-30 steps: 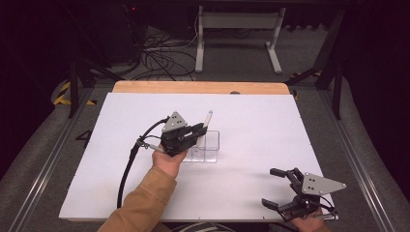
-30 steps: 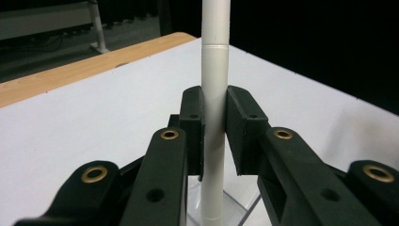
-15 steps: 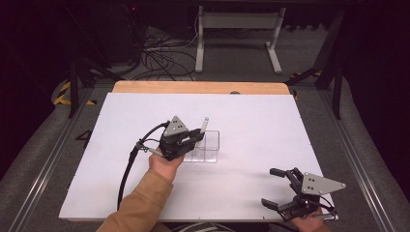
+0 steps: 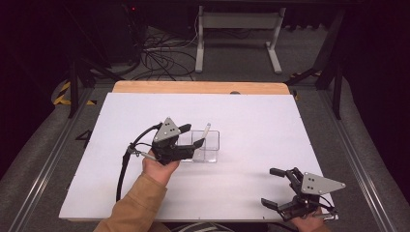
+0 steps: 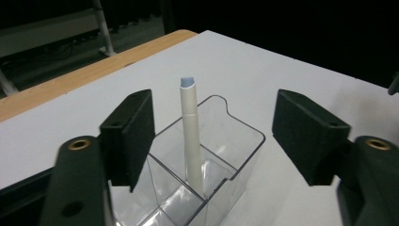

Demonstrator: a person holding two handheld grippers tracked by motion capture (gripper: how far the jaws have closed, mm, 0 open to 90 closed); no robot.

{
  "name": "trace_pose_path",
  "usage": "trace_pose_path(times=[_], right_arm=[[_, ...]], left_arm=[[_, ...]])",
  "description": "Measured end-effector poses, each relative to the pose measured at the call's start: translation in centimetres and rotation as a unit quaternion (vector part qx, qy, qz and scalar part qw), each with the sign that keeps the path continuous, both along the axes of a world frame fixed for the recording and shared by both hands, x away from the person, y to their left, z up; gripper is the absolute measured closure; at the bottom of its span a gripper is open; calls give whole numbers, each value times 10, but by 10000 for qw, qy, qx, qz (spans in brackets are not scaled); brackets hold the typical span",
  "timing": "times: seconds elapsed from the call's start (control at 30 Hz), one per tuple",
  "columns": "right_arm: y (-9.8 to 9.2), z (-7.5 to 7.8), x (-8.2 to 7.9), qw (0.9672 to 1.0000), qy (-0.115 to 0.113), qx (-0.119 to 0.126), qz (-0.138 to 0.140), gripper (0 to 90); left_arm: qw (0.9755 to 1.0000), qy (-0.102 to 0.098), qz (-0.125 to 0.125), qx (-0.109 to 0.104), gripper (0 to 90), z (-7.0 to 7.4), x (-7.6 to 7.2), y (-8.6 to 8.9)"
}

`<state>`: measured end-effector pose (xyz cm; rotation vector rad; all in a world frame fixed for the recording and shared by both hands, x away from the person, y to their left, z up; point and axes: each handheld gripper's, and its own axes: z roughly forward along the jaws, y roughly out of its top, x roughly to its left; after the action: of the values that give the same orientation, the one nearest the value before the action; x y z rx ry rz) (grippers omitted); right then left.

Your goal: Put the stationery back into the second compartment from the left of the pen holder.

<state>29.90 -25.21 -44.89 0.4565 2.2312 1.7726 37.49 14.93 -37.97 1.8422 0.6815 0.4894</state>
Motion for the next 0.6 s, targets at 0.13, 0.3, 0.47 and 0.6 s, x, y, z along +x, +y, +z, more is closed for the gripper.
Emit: trace_pose_path(times=[0.13,0.3,0.47,0.6], right_arm=[[0,0,-1,10000,3,11,0,47],[0,0,0,10000,3,-4,-15,47],[1,0,1,10000,1,-19,-19,47],[1,0,1,10000,-5,-9,-28,47]], left_arm=[[10000,-15,-28,-17,244,3,-4,2],[9997,83,-122,-183,152,7,-6,7],[9993,-10,-298,-219,98,13,-15,17],[9982,-31,-444,-391,76,15,-24,30]])
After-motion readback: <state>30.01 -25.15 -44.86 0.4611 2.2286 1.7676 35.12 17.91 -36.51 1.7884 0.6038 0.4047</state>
